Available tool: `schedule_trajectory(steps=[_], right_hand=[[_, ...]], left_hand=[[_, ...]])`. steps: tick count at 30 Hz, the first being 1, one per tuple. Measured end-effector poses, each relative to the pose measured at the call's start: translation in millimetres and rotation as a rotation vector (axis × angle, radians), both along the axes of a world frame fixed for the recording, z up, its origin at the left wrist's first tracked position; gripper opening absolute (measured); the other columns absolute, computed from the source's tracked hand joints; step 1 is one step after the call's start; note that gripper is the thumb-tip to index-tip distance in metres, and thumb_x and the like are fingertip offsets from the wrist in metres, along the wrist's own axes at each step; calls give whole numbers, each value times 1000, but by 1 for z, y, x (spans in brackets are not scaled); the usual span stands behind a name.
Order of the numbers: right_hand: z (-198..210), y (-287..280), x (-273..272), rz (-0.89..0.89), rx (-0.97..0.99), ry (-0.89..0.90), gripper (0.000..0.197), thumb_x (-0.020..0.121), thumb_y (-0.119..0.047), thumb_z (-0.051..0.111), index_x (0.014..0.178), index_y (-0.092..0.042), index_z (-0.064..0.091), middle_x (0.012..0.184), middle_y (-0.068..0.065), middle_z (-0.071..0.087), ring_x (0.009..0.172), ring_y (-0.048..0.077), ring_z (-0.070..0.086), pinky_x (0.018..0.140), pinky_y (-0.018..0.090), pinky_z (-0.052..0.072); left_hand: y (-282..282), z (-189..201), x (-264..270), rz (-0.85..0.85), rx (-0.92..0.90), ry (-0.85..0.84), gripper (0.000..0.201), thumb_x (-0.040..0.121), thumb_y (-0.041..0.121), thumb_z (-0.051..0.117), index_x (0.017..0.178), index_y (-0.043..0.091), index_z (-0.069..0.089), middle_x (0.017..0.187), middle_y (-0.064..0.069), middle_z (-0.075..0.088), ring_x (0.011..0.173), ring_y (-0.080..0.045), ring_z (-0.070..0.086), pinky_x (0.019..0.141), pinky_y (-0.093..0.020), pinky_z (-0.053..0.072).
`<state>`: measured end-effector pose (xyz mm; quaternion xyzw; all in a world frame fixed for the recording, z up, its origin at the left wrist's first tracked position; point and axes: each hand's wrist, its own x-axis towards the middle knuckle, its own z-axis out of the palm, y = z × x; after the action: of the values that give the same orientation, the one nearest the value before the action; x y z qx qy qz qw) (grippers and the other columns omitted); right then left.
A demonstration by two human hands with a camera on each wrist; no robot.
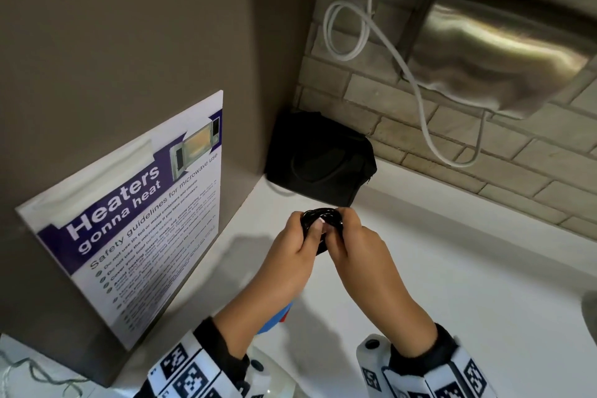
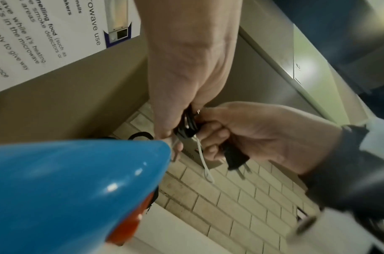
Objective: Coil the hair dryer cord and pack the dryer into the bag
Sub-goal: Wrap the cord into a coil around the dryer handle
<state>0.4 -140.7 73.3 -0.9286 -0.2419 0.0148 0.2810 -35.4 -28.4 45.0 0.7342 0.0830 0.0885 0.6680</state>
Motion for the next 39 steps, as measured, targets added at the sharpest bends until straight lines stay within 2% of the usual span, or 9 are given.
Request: schedule_trajectory(steps=[2, 7, 10, 13, 16, 20, 25, 29, 39], right_hand=[[-3, -4, 3, 37, -42, -34, 18, 101, -26, 36, 111, -15, 45, 87, 4, 68, 74, 24, 61, 63, 34, 47], [-2, -19, 9, 210, -76, -72, 41, 99, -38, 36, 138, -25, 42, 97, -1, 69, 79, 15, 59, 62, 16, 40], [-7, -25, 7, 215, -13, -155, 34, 100, -30, 39, 130, -26, 56, 98, 0, 70, 81, 16, 60, 69, 22, 45], [-15, -25, 1, 186, 47, -224, 24, 95, -25, 44, 107, -28, 64, 77, -14, 62, 68, 11, 54, 63, 19, 44], [-24, -27, 6, 124, 11, -358, 18, 85, -5, 61, 85, -24, 62, 66, -16, 48, 57, 10, 45, 54, 18, 35], [-30, -25, 13, -5, -135, -449, 7, 81, -4, 71, 86, -9, 69, 87, 8, 55, 69, 26, 56, 54, 31, 45], [-29, -18, 22, -82, 300, 18, 20, 98, -14, 48, 92, -13, 67, 89, 4, 63, 74, 15, 66, 70, 22, 52], [-25, -13, 16, -78, 753, 409, 31, 103, -16, 38, 95, 1, 63, 79, 7, 69, 74, 14, 65, 75, 24, 53], [-30, -2, 9, -143, 1036, 493, 35, 104, -18, 34, 89, 6, 55, 77, 21, 56, 62, 26, 47, 73, 38, 49]], left_hand=[[5, -2, 0, -65, 30, 29, 27, 99, 36, 37, 108, 15, 51, 102, -2, 66, 95, -13, 64, 75, -17, 48], [15, -4, -1, -42, -303, 49, 31, 97, 42, 36, 103, 22, 59, 102, -1, 73, 99, -16, 69, 94, -32, 51], [14, -4, 6, 107, -326, 39, 37, 96, 46, 36, 95, 17, 60, 90, -6, 75, 88, -21, 73, 89, -33, 53], [17, 3, 4, 152, -226, 23, 38, 99, 42, 33, 97, 13, 57, 78, -7, 74, 69, -12, 73, 69, -17, 55], [13, 11, 2, 133, -230, -26, 32, 101, 39, 30, 91, 16, 50, 70, -15, 73, 48, -33, 66, 56, -35, 57], [7, 6, 1, 126, -110, -39, 32, 100, 42, 27, 75, 33, 44, 57, -12, 68, 34, -25, 54, 51, -51, 50], [4, 3, 1, 83, -96, -30, 35, 99, 46, 25, 70, 36, 41, 49, -7, 62, 33, -24, 50, 47, -38, 43], [3, 1, 1, 66, -81, -33, 29, 100, 42, 25, 79, 29, 42, 50, -7, 63, 33, -25, 51, 43, -30, 44], [-11, -2, -1, 110, 11, -30, 26, 100, 40, 27, 93, 21, 43, 57, -7, 64, 35, -23, 57, 50, -45, 48]])
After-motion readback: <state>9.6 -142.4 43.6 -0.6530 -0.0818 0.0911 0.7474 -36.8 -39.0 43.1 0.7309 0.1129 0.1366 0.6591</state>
